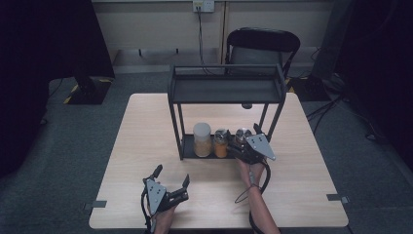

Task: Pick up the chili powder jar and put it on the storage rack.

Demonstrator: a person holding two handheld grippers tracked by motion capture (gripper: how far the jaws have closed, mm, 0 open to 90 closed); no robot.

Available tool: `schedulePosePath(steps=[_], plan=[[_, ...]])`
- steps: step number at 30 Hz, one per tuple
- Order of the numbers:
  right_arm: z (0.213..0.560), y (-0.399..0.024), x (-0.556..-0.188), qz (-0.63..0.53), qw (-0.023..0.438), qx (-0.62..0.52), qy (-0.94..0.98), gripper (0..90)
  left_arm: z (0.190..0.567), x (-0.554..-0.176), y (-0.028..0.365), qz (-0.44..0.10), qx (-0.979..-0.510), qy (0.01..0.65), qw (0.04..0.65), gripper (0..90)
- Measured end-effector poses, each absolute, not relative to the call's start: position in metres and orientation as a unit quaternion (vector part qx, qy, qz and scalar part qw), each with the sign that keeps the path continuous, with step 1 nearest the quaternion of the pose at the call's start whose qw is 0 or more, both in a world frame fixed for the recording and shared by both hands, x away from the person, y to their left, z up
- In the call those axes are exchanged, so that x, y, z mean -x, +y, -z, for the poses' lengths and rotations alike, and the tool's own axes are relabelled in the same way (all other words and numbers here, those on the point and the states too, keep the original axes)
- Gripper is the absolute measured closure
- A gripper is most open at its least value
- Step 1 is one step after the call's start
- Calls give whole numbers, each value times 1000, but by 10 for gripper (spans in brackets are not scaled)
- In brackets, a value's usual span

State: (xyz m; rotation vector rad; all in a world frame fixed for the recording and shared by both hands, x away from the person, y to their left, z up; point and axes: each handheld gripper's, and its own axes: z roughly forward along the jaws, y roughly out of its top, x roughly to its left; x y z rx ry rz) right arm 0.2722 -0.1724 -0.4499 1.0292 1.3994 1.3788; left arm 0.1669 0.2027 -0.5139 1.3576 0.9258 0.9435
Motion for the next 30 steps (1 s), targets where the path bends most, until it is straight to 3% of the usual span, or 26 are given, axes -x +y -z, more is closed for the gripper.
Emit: schedulePosePath(steps=[30], plan=[[437, -180, -259, -567, 434, -399, 575, 0, 513, -167, 202, -406, -583, 396, 582, 22]])
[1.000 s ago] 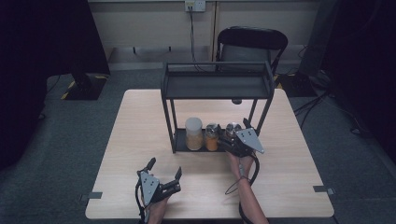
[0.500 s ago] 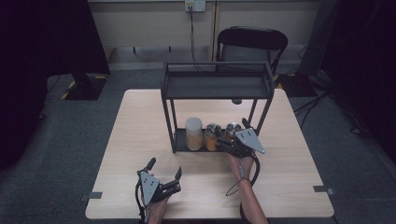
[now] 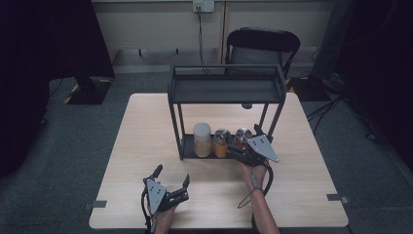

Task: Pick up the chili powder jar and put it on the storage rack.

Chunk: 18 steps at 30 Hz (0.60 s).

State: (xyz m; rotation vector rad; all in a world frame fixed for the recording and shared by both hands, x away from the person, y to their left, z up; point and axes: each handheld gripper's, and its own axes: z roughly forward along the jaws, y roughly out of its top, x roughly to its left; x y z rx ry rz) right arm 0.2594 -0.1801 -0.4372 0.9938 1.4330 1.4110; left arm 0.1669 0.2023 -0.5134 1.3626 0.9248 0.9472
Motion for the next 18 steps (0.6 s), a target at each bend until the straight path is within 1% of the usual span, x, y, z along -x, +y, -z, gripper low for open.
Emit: schedulePosePath(steps=[18], plan=[[434, -185, -247, -576, 432, -391, 573, 0, 513, -167, 202, -406, -583, 397, 581, 22]])
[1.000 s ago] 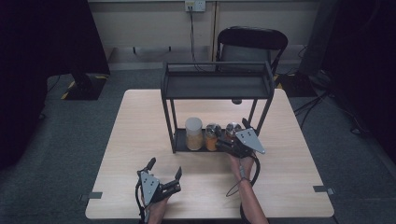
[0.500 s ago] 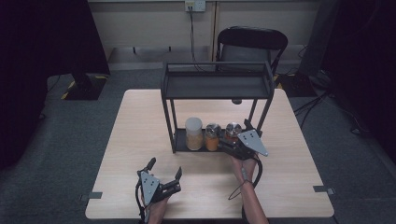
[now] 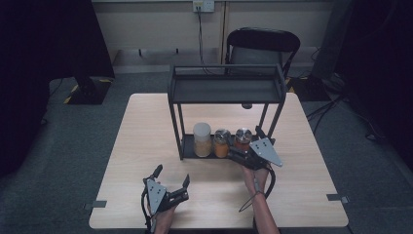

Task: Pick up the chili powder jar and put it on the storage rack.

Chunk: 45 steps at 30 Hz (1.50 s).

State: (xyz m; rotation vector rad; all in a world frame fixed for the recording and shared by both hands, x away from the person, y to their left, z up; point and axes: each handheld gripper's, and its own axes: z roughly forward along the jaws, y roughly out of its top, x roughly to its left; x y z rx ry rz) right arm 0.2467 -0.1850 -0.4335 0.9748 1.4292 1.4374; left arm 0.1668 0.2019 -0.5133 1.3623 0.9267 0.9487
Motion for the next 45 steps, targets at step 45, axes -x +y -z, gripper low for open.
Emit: schedulePosePath(steps=[45], plan=[[445, -194, -196, -580, 462, -392, 545, 0, 513, -167, 202, -406, -583, 397, 581, 22]])
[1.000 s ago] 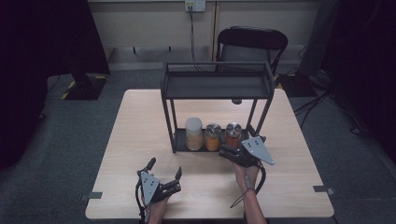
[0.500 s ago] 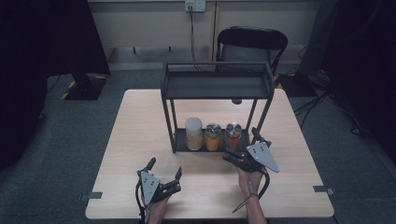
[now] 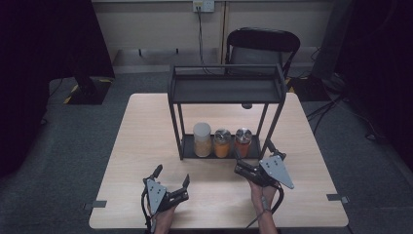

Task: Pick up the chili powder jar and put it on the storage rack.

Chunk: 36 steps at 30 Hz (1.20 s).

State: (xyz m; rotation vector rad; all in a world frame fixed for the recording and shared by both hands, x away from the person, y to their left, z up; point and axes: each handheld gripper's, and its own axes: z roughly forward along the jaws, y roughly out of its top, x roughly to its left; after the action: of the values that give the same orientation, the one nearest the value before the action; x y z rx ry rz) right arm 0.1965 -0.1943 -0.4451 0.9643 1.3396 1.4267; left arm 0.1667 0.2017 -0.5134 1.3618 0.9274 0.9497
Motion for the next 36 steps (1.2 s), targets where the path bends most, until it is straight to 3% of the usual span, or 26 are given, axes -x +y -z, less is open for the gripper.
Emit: schedulePosePath(steps=[36], plan=[[483, -202, -168, -576, 443, -417, 547, 4, 513, -166, 201, -408, -583, 396, 580, 22]])
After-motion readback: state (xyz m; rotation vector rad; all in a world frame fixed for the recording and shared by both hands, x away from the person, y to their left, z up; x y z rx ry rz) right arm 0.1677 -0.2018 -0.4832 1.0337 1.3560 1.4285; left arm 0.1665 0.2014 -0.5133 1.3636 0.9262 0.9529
